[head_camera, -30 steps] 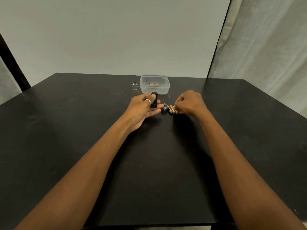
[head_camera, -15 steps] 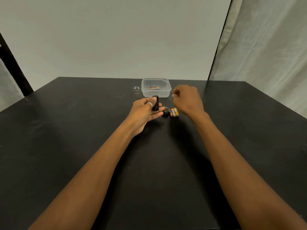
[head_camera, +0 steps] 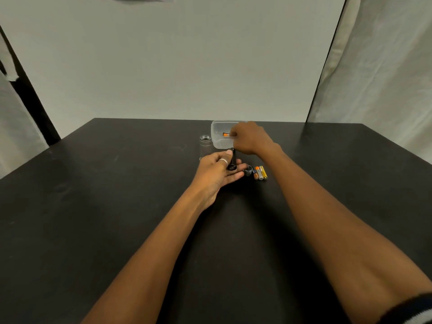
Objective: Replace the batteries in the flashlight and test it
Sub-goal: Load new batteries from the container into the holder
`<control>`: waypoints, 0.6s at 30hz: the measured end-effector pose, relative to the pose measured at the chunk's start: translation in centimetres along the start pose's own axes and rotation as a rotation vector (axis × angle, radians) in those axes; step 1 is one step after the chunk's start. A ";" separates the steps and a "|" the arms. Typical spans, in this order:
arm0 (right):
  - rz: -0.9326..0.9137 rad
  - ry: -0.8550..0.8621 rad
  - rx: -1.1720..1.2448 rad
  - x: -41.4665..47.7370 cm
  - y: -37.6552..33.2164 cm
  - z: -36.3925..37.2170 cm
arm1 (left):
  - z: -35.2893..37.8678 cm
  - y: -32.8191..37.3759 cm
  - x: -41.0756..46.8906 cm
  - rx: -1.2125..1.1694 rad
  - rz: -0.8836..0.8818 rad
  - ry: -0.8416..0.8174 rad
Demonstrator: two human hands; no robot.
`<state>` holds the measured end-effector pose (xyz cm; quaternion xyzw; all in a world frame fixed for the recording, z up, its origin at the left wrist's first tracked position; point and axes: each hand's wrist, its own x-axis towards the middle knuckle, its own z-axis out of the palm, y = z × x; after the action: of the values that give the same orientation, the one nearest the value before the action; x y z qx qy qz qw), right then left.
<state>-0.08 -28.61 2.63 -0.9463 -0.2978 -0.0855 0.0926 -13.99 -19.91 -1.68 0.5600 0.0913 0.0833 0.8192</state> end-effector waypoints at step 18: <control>-0.082 -0.101 0.022 3.6 1.2 -1.5 | -0.1 0.0 0.1 0.000 -0.022 -0.002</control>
<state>3.38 -27.97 4.71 -0.9354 -0.3414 -0.0378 0.0844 -13.92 -19.77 -1.76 0.5589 0.0965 0.0738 0.8203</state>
